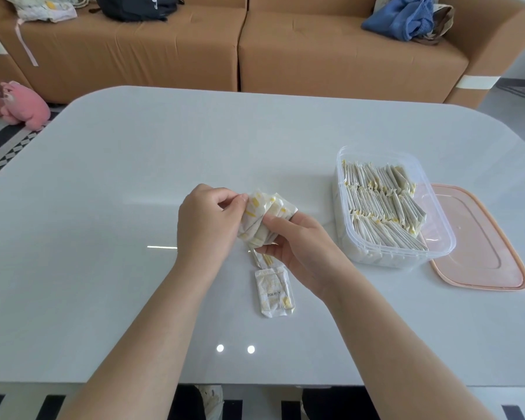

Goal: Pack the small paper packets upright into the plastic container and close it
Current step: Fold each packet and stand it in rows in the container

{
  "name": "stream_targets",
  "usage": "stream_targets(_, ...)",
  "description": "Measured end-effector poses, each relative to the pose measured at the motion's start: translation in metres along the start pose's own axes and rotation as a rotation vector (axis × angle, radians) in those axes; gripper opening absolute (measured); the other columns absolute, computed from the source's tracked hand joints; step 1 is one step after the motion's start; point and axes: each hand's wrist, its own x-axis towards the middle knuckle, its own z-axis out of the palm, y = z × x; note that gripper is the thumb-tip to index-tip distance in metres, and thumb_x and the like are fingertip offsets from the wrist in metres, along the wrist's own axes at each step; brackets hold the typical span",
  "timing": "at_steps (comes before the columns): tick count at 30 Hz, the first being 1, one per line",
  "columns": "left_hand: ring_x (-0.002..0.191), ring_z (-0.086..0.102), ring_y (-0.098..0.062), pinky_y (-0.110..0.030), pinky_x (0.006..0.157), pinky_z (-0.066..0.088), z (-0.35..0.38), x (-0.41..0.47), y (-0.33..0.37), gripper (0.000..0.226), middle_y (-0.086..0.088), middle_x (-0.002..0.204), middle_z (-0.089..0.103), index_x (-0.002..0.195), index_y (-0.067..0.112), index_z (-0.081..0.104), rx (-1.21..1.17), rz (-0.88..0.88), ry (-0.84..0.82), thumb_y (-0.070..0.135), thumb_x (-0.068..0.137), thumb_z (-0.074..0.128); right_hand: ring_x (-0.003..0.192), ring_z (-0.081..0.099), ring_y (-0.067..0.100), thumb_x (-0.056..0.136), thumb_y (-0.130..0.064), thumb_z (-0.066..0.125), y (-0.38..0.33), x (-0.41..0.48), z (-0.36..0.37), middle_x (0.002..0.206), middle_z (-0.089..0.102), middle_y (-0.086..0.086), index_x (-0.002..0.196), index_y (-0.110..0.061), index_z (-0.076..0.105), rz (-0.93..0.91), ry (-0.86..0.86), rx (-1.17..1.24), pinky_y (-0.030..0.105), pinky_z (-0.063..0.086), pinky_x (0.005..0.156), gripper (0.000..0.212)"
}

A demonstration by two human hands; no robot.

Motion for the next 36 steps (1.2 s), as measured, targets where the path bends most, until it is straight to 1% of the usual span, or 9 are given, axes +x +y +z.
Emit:
stream_targets(3,0.076,0.059,-0.014,-0.025,0.063,0.040,-0.002,0.000,0.000,0.019,0.003,0.080,0.062,0.076,0.018,0.075,0.018,-0.019,0.003,0.029,0.087,0.064,0.094,0.064,0.016,0.098,-0.008,0.047,0.000,0.000,-0.001,0.106,0.068,0.010,0.121,0.002,0.060,0.024,-0.006,0.028,0.026,0.052,0.080,0.028)
stream_targets(9,0.066,0.064,-0.007,-0.021,0.061,0.047,-0.004,-0.005,0.004,0.018,0.008,0.065,0.070,0.074,0.019,0.075,-0.056,-0.063,-0.076,0.031,0.085,0.067,0.093,0.065,0.013,0.099,-0.009,0.049,0.002,-0.001,-0.001,0.105,0.069,0.006,0.121,0.000,0.061,0.026,0.019,0.017,0.023,0.052,0.077,0.027)
stream_targets(14,0.052,0.052,0.000,-0.010,0.048,0.035,-0.003,-0.003,0.005,0.021,0.006,0.059,0.065,0.071,0.019,0.073,-0.086,-0.067,-0.120,0.028,0.088,0.063,0.093,0.065,0.020,0.099,-0.006,0.046,0.002,0.000,-0.005,0.101,0.070,0.008,0.114,-0.003,0.063,0.046,0.120,0.056,0.032,0.052,0.083,0.023)
stream_targets(17,0.063,0.057,0.006,-0.009,0.052,0.039,-0.004,0.002,0.001,0.019,0.011,0.070,0.067,0.083,0.022,0.075,-0.043,-0.096,-0.186,0.020,0.090,0.057,0.083,0.065,0.022,0.096,-0.003,0.048,-0.001,0.000,-0.009,0.090,0.068,0.008,0.101,-0.008,0.062,0.077,0.248,0.146,0.031,0.052,0.072,0.016)
stream_targets(19,0.074,0.058,-0.001,-0.019,0.061,0.043,-0.002,0.003,-0.006,0.020,0.013,0.082,0.067,0.093,0.023,0.074,0.068,-0.079,-0.250,0.017,0.091,0.055,0.077,0.063,0.022,0.093,-0.003,0.049,-0.003,0.000,-0.013,0.088,0.065,0.009,0.101,-0.007,0.061,0.107,0.319,0.223,0.028,0.050,0.063,0.015)
stream_targets(22,0.094,0.057,-0.016,-0.029,0.081,0.045,0.002,0.005,-0.015,0.020,0.003,0.104,0.063,0.105,0.023,0.069,0.261,-0.003,-0.330,0.016,0.091,0.058,0.076,0.059,0.022,0.092,-0.007,0.051,-0.004,0.001,-0.017,0.091,0.060,0.011,0.103,-0.007,0.060,0.165,0.381,0.314,0.027,0.046,0.059,0.015)
stream_targets(27,0.121,0.045,-0.019,-0.038,0.100,0.040,0.012,0.002,-0.014,0.039,0.000,0.122,0.052,0.123,0.025,0.059,0.388,0.065,-0.498,0.038,0.086,0.066,0.063,0.055,0.019,0.090,-0.015,0.058,-0.004,0.000,-0.021,0.079,0.058,0.008,0.104,-0.007,0.060,0.213,0.365,0.410,0.026,0.043,0.055,0.016)
stream_targets(31,0.124,0.036,-0.019,-0.036,0.098,0.035,0.025,-0.006,-0.011,0.065,0.002,0.125,0.044,0.127,0.031,0.052,0.600,0.134,-0.591,0.060,0.072,0.071,0.056,0.049,0.019,0.091,-0.017,0.054,-0.007,-0.002,-0.024,0.076,0.056,0.009,0.101,-0.007,0.055,0.242,0.365,0.517,0.025,0.041,0.048,0.013)
stream_targets(36,0.117,0.040,-0.021,-0.035,0.092,0.036,0.034,-0.004,-0.008,0.052,0.001,0.117,0.045,0.115,0.026,0.054,0.636,0.139,-0.572,0.046,0.072,0.076,0.056,0.043,0.018,0.087,-0.014,0.050,-0.009,-0.004,-0.029,0.073,0.053,0.009,0.103,-0.008,0.050,0.236,0.385,0.512,0.024,0.036,0.049,0.016)
